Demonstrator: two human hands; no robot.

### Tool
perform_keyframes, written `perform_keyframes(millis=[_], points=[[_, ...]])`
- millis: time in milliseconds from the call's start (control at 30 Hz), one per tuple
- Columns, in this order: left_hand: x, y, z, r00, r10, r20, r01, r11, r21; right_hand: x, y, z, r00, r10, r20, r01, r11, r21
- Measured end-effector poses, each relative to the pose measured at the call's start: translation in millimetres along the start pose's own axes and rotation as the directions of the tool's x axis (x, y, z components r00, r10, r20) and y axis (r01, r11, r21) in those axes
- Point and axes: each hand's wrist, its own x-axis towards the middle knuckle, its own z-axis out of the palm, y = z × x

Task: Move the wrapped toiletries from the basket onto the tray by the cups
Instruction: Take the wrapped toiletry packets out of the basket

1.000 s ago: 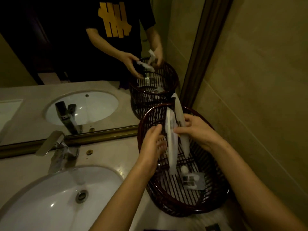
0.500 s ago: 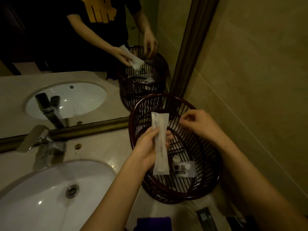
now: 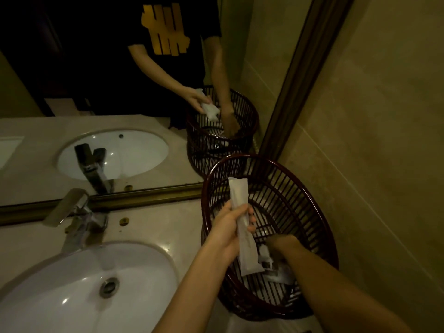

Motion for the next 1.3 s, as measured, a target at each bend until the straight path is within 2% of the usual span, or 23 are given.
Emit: perform_keyframes(millis=[33, 67, 100, 133, 200, 233, 300, 333, 400, 433, 500, 567, 700, 767, 833, 933, 1000, 1100, 1133, 1200, 1300], points=[[-0.8, 0.8, 1.3, 1.000, -0.006, 0.005, 0.006, 1.000, -0.018, -0.2, 1.2, -2.8, 0.997, -0.057, 0.059, 0.065, 0.988, -0.142], [-1.5, 1.7, 2.0, 1.000, -0.016, 0.014, 0.017, 0.999, -0.035, -0.8, -0.3, -12.7, 0.997, -0.041, 0.066, 0.051, 0.985, -0.167], [-1.8, 2.5, 2.0, 0.999, -0.029, 0.020, 0.030, 0.998, -0.051, -2.4, -2.1, -22.8, 0.993, 0.066, 0.095, -0.063, 0.997, -0.035], [-1.6, 2.8, 1.5, 0.999, -0.043, 0.022, 0.044, 0.997, -0.067, -6.7, -2.5, -35.1, 0.993, 0.113, 0.035, -0.116, 0.985, 0.125], [-1.4, 3.5, 0.6, 0.999, -0.050, 0.013, 0.051, 0.995, -0.087, -25.8, 4.3, -66.1, 0.970, 0.162, -0.183, -0.098, 0.943, 0.319], [-1.1, 3.5, 0.3, 0.999, -0.039, 0.007, 0.040, 0.996, -0.086, -38.9, 11.5, -79.9, 0.930, 0.197, -0.311, -0.041, 0.895, 0.445], [-0.8, 3.5, 0.2, 1.000, -0.016, -0.007, 0.015, 0.998, -0.069, -68.9, 22.6, -97.5, 0.829, 0.246, -0.502, 0.186, 0.725, 0.663], [-0.7, 3.8, 0.4, 1.000, -0.015, -0.014, 0.014, 0.998, -0.058, -85.8, 24.1, -101.7, 0.789, 0.255, -0.559, 0.325, 0.599, 0.732], [-0.4, 4.3, 0.6, 1.000, -0.024, 0.007, 0.024, 0.997, -0.067, -113.5, 16.4, -103.4, 0.775, 0.196, -0.601, 0.496, 0.401, 0.770], [-0.7, 4.8, 1.0, 0.999, -0.025, 0.043, 0.029, 0.996, -0.089, -121.5, 9.7, -101.5, 0.792, 0.152, -0.591, 0.511, 0.364, 0.778], [-2.6, 5.5, 1.5, 0.994, -0.023, 0.105, 0.037, 0.990, -0.133, -128.1, -5.9, -95.4, 0.822, 0.085, -0.563, 0.484, 0.416, 0.770], [-3.2, 5.3, 1.2, 0.994, -0.025, 0.107, 0.040, 0.989, -0.145, -127.4, -20.7, -88.0, 0.817, 0.062, -0.573, 0.477, 0.485, 0.732], [-4.9, 4.0, 1.6, 0.991, -0.117, 0.063, 0.125, 0.983, -0.136, -118.9, -42.4, -70.1, 0.756, 0.025, -0.654, 0.516, 0.592, 0.619], [-4.5, 1.7, 0.2, 0.993, -0.115, 0.002, 0.115, 0.989, -0.090, -117.4, -45.2, -65.0, 0.713, 0.011, -0.701, 0.525, 0.654, 0.545], [-2.8, 0.0, -2.7, 0.996, -0.067, -0.055, 0.064, 0.997, -0.048, -116.4, -39.0, -64.3, 0.669, 0.050, -0.742, 0.534, 0.662, 0.526], [0.1, -0.1, -5.0, 0.993, -0.007, -0.118, 0.007, 1.000, -0.005, -102.5, -13.8, -70.7, 0.605, 0.215, -0.766, 0.460, 0.691, 0.557], [1.7, -0.5, -5.1, 0.990, 0.006, -0.142, -0.003, 1.000, 0.020, -82.4, 1.5, -75.8, 0.667, 0.262, -0.698, 0.318, 0.747, 0.584], [2.1, -0.9, -4.3, 0.988, 0.011, -0.153, -0.004, 0.999, 0.046, -41.8, 6.0, -73.9, 0.881, 0.213, -0.423, 0.060, 0.836, 0.546], [1.8, -0.5, -3.9, 0.988, 0.012, -0.151, -0.005, 0.999, 0.046, -29.2, 2.9, -69.3, 0.929, 0.194, -0.315, -0.011, 0.867, 0.499], [1.4, 0.4, -2.5, 0.988, 0.013, -0.152, -0.006, 0.999, 0.046, -5.7, -2.6, -53.9, 0.971, 0.182, -0.154, -0.108, 0.911, 0.397], [-1.8, 2.2, 0.6, 0.986, 0.021, -0.163, -0.011, 0.998, 0.057, 19.2, -4.0, -25.5, 0.978, 0.207, -0.016, -0.199, 0.957, 0.213]])
